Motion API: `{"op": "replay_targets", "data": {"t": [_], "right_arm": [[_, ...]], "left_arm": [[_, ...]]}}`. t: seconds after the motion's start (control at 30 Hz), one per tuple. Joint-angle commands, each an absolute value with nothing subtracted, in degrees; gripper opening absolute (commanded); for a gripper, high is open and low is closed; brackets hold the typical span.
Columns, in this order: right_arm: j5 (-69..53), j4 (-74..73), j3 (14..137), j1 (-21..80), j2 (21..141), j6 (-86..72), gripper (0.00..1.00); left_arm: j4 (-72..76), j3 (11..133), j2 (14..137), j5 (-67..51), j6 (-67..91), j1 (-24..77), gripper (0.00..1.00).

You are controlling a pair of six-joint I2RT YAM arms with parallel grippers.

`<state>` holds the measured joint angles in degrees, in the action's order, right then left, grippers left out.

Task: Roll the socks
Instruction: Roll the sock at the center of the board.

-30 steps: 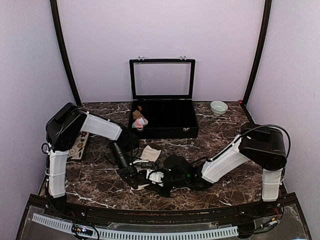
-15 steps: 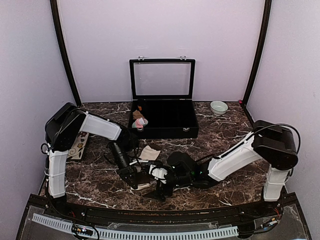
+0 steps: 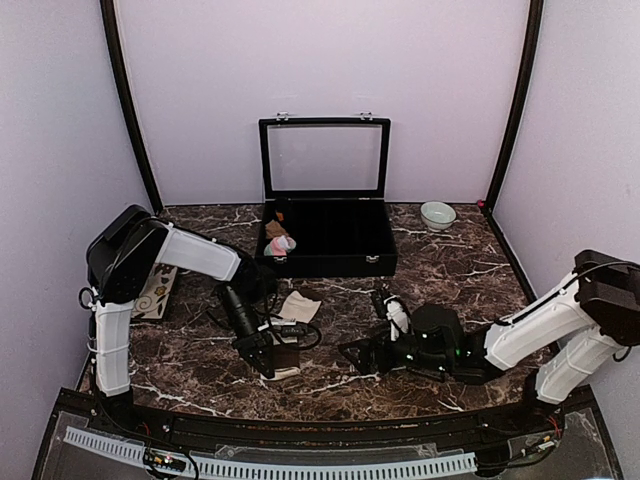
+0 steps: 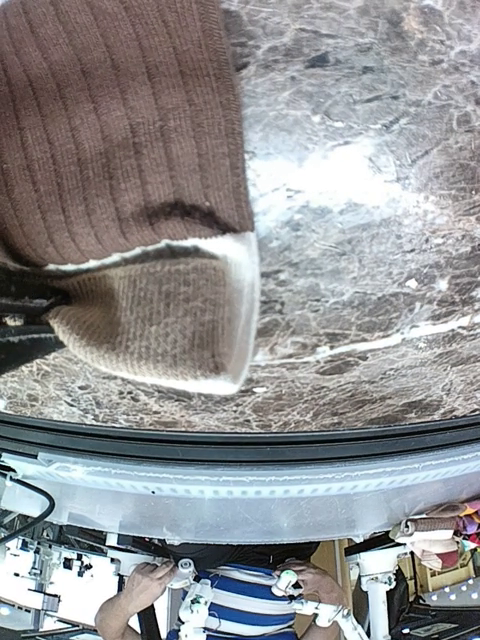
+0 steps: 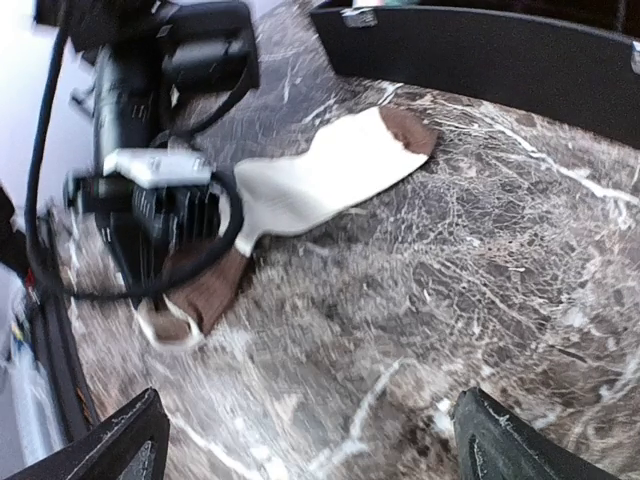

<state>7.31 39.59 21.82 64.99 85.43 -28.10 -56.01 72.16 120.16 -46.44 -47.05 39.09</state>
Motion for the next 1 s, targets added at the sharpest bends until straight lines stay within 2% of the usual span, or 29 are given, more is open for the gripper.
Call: {"op": "replay_targets", "data": {"t": [0.0,0.07,0.13,0.2,0.33,0.37,0.43,0.57,0.63,0.7,0.97], "right_arm": [[-1.6,53.0,23.4,61.6,91.3,-44.9,0.99],[-8.5,66.5,20.0,60.0,96.3,-49.6,0.99],[-10.1,70.3,19.9,59.0,98.6,-50.9,0.99],[-7.8,62.4,22.6,59.6,96.4,-48.0,0.99],[-0.8,32.6,36.5,66.4,95.7,-33.2,0.99],[1.0,29.0,38.9,67.9,96.6,-30.4,0.99],[3.5,27.8,40.5,69.7,97.7,-26.2,0.88],[0.0,37.6,37.3,72.0,98.5,-13.9,0.57],[-2.9,39.5,36.3,72.5,99.9,-7.6,0.52],[-3.8,37.5,36.7,72.8,101.0,-2.8,0.53],[-2.2,34.4,36.8,74.9,99.3,2.8,0.45]], "left_arm": [[-53.5,70.6,120.2,-37.8,-47.8,38.9,0.00],[-53.5,70.7,119.9,-38.1,-47.7,38.9,0.00],[-53.4,70.5,119.7,-38.4,-47.6,38.9,0.00],[-53.3,70.2,119.5,-38.4,-47.5,38.9,0.00],[-52.7,69.4,119.1,-38.1,-47.6,38.9,0.00],[-52.7,69.4,119.0,-38.0,-47.5,38.9,0.00],[-52.6,69.4,119.0,-38.2,-47.4,38.8,0.00],[-52.6,69.3,118.8,-38.4,-47.4,38.8,0.00],[-52.7,69.3,118.7,-38.4,-47.5,38.8,0.00],[-52.8,69.3,118.7,-38.4,-47.6,38.7,0.00],[-53.3,69.2,118.6,-38.4,-47.9,38.5,0.00]]}}
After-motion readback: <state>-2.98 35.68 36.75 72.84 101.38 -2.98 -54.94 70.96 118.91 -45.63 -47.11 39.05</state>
